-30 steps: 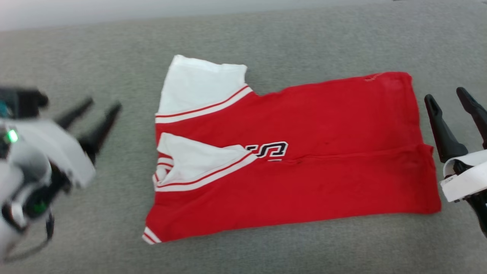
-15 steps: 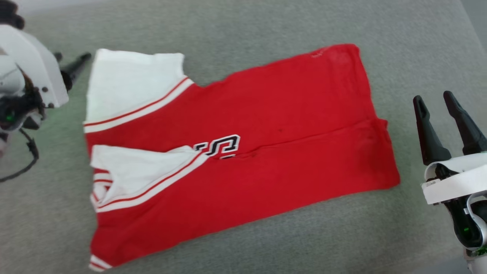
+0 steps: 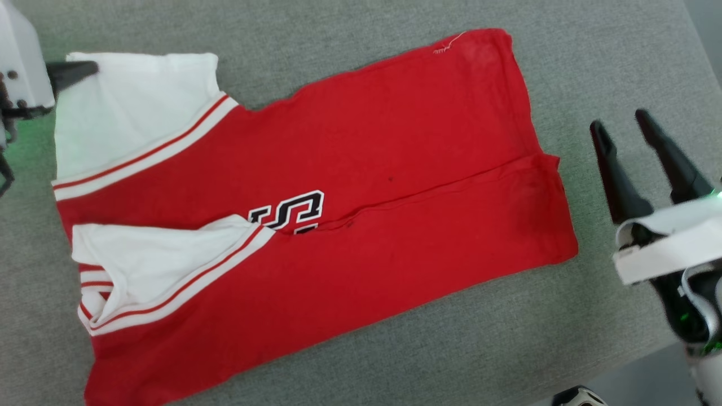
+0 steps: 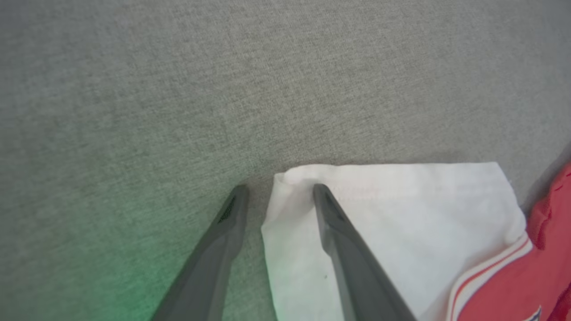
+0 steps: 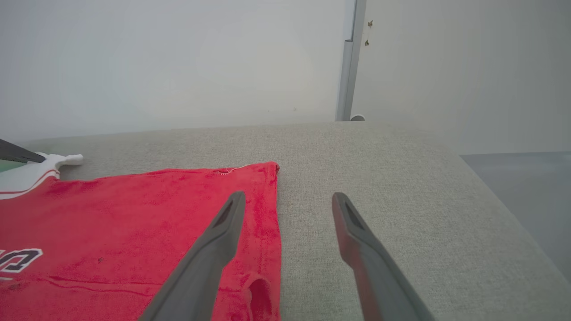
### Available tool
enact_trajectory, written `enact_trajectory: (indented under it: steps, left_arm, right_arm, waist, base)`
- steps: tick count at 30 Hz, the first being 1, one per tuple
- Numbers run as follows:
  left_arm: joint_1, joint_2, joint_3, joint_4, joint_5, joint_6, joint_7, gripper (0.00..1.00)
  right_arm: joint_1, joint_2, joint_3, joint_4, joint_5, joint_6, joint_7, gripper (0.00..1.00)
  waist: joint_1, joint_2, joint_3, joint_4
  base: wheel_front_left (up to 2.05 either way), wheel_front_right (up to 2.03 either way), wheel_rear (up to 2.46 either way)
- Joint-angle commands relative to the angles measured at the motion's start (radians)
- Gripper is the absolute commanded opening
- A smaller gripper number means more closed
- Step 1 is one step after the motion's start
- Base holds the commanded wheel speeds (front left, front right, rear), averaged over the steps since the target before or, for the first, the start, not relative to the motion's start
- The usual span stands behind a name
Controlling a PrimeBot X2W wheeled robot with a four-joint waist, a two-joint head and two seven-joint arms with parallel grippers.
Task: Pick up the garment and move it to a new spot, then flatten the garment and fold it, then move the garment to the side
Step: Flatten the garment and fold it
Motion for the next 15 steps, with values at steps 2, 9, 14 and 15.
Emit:
enact_trajectory:
  steps: [2, 9, 14, 15]
  left_arm:
    - [0.039, -0.047, -0.028, 0.002, -0.011, -0.013, 0.037, 0.00]
    - [0.000, -0.067, -0.023, -0.001, -0.008, -0.028, 0.028, 0.00]
    - [-0.026, -0.101, -0.023, -0.015, -0.003, -0.038, 0.009, 0.00]
    - [-0.029, -0.105, -0.025, -0.017, -0.002, -0.036, 0.007, 0.00]
  right_arm:
    - [-0.053, -0.023, 0.012, -0.011, 0.013, -0.002, 0.023, 1.00]
    - [-0.295, -0.096, 0.104, 0.073, 0.091, -0.002, 0.340, 1.00]
    - [-0.494, -0.110, 0.194, 0.228, 0.211, -0.002, 0.635, 1.00]
    - [-0.530, -0.114, 0.210, 0.262, 0.220, -0.002, 0.697, 1.00]
  waist:
    - [0.0000, -0.0001, 0.009, 0.009]
    - [0.0000, -0.0001, 0.032, 0.058]
    - [0.0000, -0.0001, 0.064, 0.108]
    - [0.0000, -0.0001, 0.070, 0.116]
  base:
    - [0.00, 0.00, 0.00]
    - [0.00, 0.00, 0.00]
    - [0.00, 0.00, 0.00]
    - [0.00, 0.00, 0.00]
